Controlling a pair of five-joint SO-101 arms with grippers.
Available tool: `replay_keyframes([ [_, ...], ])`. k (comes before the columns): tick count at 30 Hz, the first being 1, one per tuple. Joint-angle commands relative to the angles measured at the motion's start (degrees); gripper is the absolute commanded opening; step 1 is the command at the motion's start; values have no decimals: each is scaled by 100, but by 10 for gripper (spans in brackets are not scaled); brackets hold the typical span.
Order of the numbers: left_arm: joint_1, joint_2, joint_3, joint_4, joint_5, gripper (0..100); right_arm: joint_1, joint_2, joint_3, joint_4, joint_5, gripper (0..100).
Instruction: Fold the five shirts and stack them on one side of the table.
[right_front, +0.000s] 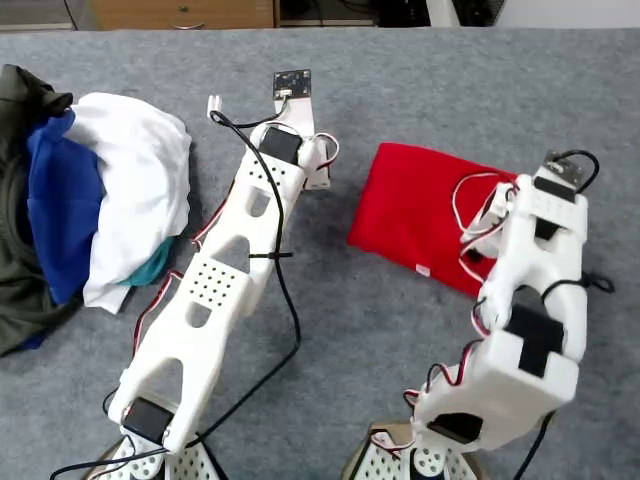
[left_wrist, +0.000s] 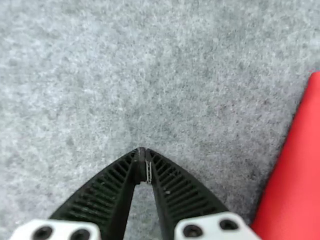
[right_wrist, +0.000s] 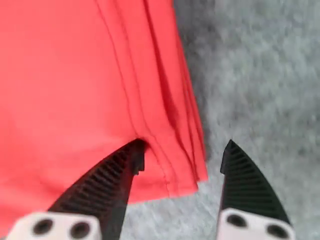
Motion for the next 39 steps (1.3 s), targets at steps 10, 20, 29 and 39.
replay_keyframes([
  [10,62,-101,-246,-114,-44,19,-382,646,-699,-642,132,260],
  [20,44,-101,-246,-114,-44,19,-505,804,-787,-712,378,29],
  [29,44,-101,-246,-114,-44,19,-444,760,-936,-730,519,2],
  [39,35,-101,-246,-114,-44,19,558,813,-2202,-765,1002,2],
])
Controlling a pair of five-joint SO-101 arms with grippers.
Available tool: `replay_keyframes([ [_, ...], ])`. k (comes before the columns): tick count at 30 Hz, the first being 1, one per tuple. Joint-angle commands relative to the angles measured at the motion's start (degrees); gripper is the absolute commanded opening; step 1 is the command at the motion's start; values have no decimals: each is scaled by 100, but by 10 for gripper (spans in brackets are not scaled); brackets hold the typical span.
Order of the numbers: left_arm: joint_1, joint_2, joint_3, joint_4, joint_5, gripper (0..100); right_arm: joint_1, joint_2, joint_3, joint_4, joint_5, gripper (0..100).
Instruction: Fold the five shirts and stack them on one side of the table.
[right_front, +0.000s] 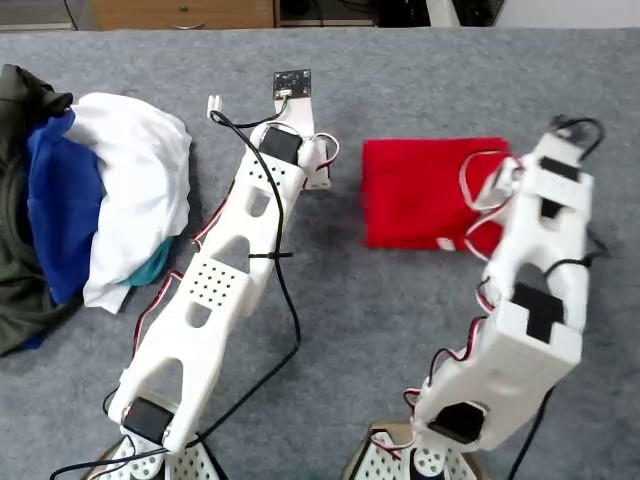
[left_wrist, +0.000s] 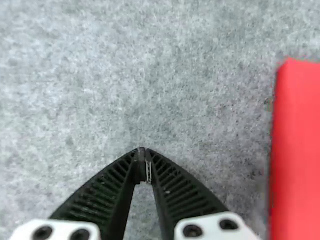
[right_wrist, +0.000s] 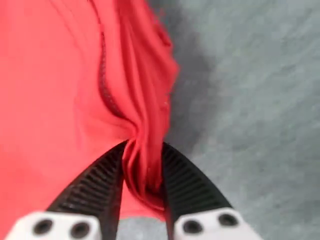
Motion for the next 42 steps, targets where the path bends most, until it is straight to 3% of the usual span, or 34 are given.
replay_keyframes([
  [1,35,-101,-246,-114,-44,19,470,-22,-734,-105,334,2],
  [7,35,-101,-246,-114,-44,19,1077,145,-875,-290,897,2],
  [15,35,-101,-246,-114,-44,19,1613,708,-1253,-343,958,2],
  [22,44,-101,-246,-114,-44,19,1613,813,-1560,-299,967,9],
  [24,44,-101,-246,-114,-44,19,1569,804,-1578,-185,967,57],
  [30,53,-101,-246,-79,-44,19,1543,804,-2044,853,1011,312],
  [35,9,-259,-255,-26,-44,19,1534,804,-3046,2048,1538,328],
  [42,-571,-1666,-255,1275,-53,19,1534,804,-5692,4114,1846,312],
])
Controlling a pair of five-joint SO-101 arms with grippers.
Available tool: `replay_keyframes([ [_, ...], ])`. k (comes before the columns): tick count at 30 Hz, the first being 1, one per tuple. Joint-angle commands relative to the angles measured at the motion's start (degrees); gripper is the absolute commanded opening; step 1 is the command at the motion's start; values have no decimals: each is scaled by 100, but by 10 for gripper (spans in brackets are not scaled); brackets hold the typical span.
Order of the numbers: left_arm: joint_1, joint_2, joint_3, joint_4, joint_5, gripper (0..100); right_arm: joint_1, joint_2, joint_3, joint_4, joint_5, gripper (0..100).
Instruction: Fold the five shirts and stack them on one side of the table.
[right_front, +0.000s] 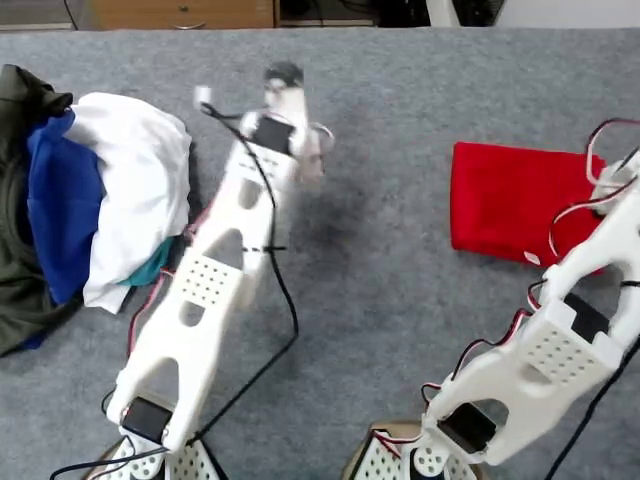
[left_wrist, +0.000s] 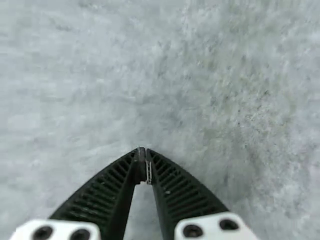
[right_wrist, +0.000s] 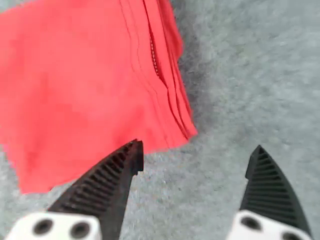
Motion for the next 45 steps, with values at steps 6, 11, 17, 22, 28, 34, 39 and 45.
replay_keyframes([
  [6,-1099,-2009,-149,686,-290,19,-13,-66,-2642,949,53,256],
  [11,-1538,-3266,905,695,-431,19,-13,-365,-2730,949,53,189],
  [17,-2268,-5613,3710,668,-879,19,-13,-910,-2422,949,62,150],
  [22,-3851,-6774,5574,-79,-1222,21,-215,-1165,-2026,941,62,164],
  [28,-5415,-6800,7033,-1890,-1240,137,-505,-1622,-1305,941,70,164],
  [34,-5855,-6686,7314,-2971,-1248,191,-831,-1912,-857,932,70,164],
  [39,-5776,-5833,7745,-3991,-1204,144,-1051,-1938,-822,932,70,161],
  [45,-5785,-5692,6127,-2787,-1196,29,-1077,-1965,-822,932,70,161],
])
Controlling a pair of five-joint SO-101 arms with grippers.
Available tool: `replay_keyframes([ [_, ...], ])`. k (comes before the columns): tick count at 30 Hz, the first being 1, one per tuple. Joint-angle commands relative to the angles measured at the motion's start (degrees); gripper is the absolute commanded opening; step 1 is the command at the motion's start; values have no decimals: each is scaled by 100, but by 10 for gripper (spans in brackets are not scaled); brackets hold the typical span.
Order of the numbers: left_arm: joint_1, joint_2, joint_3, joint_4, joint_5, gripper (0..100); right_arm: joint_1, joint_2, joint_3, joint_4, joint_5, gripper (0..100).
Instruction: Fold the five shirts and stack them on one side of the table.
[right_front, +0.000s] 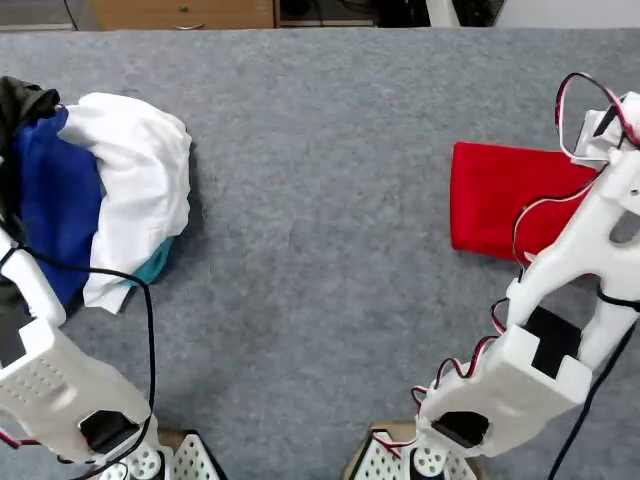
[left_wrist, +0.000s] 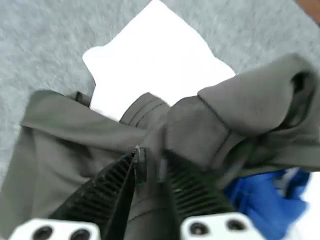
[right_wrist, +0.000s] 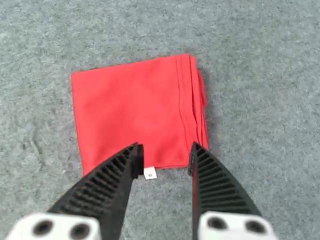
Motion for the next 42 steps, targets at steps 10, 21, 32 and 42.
replay_keyframes([
  [10,738,-374,-4888,2734,44,19,-92,-330,22,97,53,160],
  [21,-158,1815,-3763,1688,-703,60,136,-303,31,105,53,160],
  [32,35,3354,-4123,1442,-220,205,-48,-321,31,105,53,160],
  [42,703,2246,-7393,3859,-44,19,-4,-321,31,105,53,160],
])
